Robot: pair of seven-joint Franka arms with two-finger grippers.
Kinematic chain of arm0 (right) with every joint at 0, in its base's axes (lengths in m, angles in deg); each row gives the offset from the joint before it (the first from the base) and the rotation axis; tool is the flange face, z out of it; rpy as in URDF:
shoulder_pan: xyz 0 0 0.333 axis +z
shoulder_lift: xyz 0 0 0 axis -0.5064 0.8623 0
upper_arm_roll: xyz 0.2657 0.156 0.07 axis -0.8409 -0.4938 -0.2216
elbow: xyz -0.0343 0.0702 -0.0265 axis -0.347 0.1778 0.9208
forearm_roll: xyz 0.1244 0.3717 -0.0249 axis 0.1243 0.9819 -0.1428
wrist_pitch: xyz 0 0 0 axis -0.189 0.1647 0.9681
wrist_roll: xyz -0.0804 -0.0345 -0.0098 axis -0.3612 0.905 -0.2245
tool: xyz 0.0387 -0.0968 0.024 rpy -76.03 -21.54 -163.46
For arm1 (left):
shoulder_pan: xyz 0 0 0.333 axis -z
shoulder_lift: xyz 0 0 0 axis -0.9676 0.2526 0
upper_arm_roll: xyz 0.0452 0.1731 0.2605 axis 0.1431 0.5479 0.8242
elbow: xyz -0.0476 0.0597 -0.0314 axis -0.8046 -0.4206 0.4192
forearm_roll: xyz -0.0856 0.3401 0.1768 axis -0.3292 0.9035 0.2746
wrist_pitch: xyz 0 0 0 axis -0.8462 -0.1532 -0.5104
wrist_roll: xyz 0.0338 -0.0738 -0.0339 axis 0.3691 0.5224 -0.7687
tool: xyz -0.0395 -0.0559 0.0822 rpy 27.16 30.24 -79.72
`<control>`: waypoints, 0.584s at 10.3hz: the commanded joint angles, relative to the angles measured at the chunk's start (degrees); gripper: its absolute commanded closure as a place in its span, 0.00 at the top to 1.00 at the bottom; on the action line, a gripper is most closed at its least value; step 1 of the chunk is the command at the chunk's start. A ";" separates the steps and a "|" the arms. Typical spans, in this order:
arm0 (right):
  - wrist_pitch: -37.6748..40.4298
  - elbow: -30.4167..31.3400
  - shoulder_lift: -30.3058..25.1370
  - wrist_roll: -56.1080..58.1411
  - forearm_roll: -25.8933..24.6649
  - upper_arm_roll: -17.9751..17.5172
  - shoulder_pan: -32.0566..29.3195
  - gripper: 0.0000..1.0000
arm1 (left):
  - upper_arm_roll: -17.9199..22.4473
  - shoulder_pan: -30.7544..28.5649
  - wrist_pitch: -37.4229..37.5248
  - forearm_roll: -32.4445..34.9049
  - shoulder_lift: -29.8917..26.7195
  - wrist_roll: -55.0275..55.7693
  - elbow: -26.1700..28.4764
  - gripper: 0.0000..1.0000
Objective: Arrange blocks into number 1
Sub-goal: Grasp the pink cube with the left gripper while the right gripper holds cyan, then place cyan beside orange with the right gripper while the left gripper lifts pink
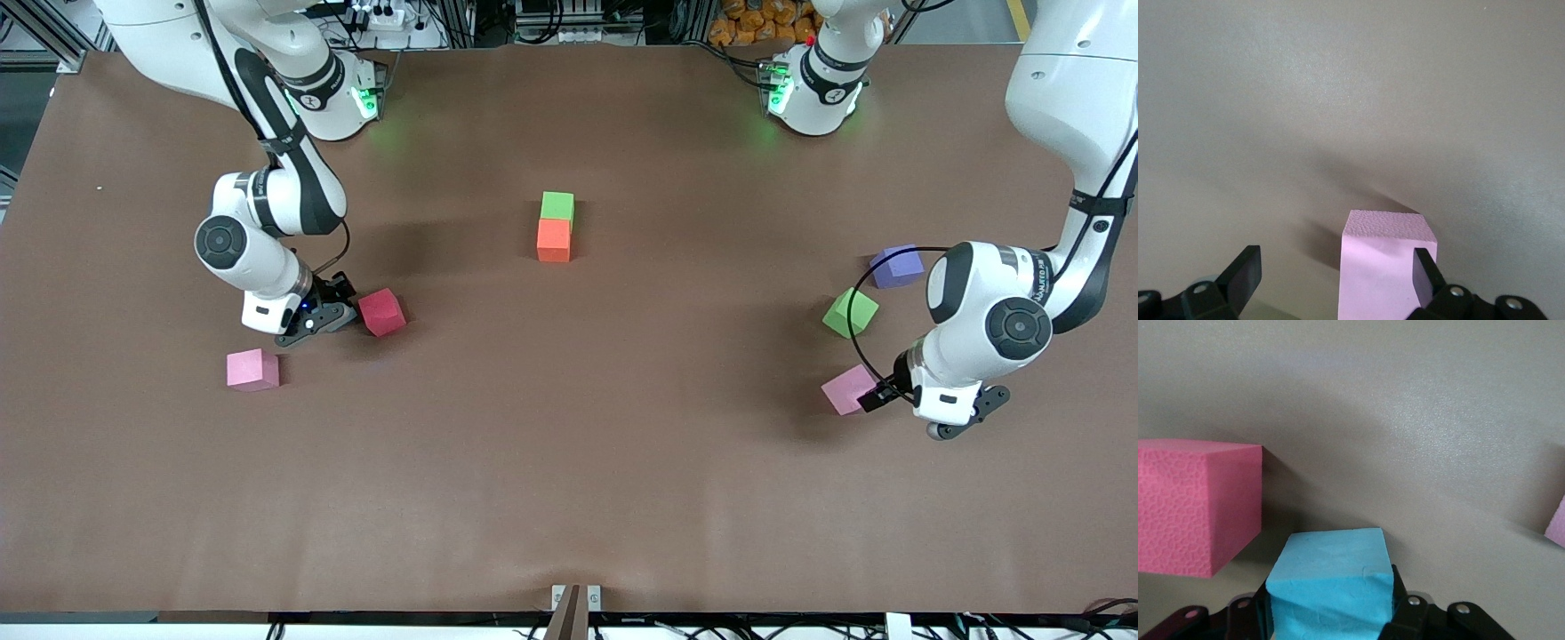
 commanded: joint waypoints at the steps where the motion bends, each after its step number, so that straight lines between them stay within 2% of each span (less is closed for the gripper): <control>1: -0.46 0.78 -0.85 1.25 0.46 0.51 -0.59 0.61 | -0.72 -0.71 -2.83 -1.95 0.73 0.31 0.76 1.00; 6: 2.88 -0.44 -11.20 -0.58 0.99 1.57 0.02 0.61 | -0.72 0.52 -4.15 -4.87 2.75 0.31 0.67 1.00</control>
